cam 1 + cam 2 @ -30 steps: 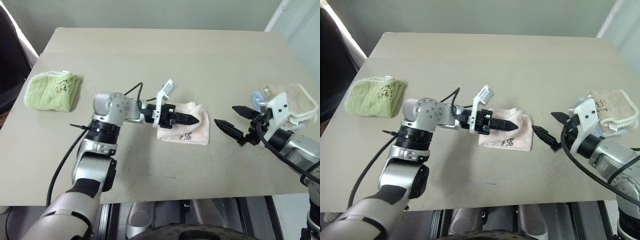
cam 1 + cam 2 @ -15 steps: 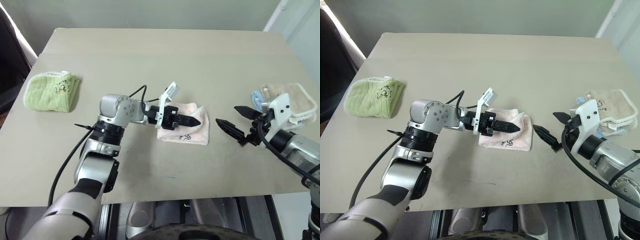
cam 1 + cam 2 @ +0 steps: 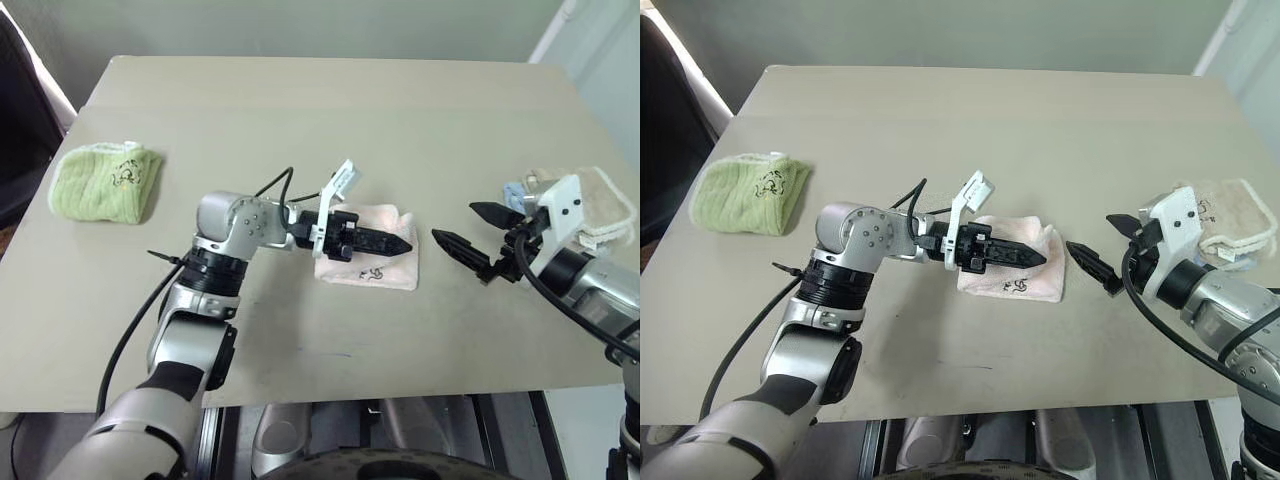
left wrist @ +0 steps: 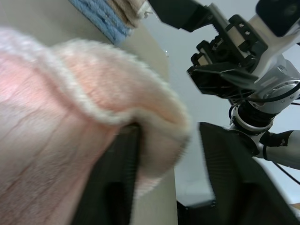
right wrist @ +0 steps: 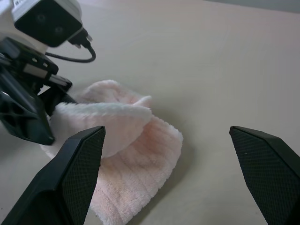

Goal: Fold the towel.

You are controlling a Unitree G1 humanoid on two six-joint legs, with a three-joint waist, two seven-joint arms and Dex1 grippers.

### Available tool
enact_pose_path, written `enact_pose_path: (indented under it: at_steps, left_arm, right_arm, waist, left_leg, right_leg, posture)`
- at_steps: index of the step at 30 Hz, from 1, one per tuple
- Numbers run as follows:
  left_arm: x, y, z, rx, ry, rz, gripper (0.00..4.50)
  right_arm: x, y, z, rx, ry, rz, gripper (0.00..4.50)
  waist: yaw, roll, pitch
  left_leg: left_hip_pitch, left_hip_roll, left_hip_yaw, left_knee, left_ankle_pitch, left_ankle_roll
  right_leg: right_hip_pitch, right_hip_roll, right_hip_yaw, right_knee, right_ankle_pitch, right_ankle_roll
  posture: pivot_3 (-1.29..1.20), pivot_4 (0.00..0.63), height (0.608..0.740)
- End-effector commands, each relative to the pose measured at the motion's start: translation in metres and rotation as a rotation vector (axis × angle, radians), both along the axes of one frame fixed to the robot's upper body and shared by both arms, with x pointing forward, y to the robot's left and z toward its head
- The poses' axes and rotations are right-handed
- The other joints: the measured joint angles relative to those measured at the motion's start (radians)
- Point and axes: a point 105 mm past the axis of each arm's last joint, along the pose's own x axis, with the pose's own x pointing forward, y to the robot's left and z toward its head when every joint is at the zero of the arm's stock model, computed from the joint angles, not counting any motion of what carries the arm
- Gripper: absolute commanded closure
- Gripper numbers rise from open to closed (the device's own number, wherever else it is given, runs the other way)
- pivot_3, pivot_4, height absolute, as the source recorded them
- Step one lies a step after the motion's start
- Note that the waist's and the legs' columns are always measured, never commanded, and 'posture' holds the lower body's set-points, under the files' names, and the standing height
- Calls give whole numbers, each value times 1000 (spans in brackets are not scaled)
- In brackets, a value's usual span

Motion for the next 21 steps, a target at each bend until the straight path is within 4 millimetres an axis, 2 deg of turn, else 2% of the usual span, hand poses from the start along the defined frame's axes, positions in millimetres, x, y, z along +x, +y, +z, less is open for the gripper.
enact_pose_path:
  at_steps: [1,4,10,15,21]
  left_arm:
    - [-8,-2,13,-47,-28,-55,2039]
    - [-8,-1,13,-49,-20,-54,2039]
    - [-7,0,22,-88,-9,-60,34]
    - [-7,-2,33,-124,-46,-67,11]
    - [5,4,66,-246,-194,-12,11]
  right_arm:
    - [-1,2,9,-11,-48,14,0]
    - [0,1,10,-10,-49,13,0]
    - [0,0,10,-8,-49,9,0]
    - [0,-1,11,-4,-52,5,0]
    - [2,-1,23,42,-91,11,0]
  waist:
    - [0,0,0]
    - [0,0,0]
    - [0,0,0]
    - [0,0,0]
    - [0,0,0]
  left_leg:
    - [0,0,0,0,0,0]
    - [0,0,0,0,0,0]
    - [0,0,0,0,0,0]
    - [0,0,0,0,0,0]
    - [0,0,0,0,0,1]
  right_leg:
    - [0,0,0,0,0,0]
    - [0,0,0,0,0,0]
    - [0,0,0,-1,0,0]
    - [0,0,0,-1,0,0]
    - [0,0,0,-1,0,1]
  posture:
    - [0,150,703]
    - [0,150,703]
    - [0,150,703]
    - [0,150,703]
    - [0,150,703]
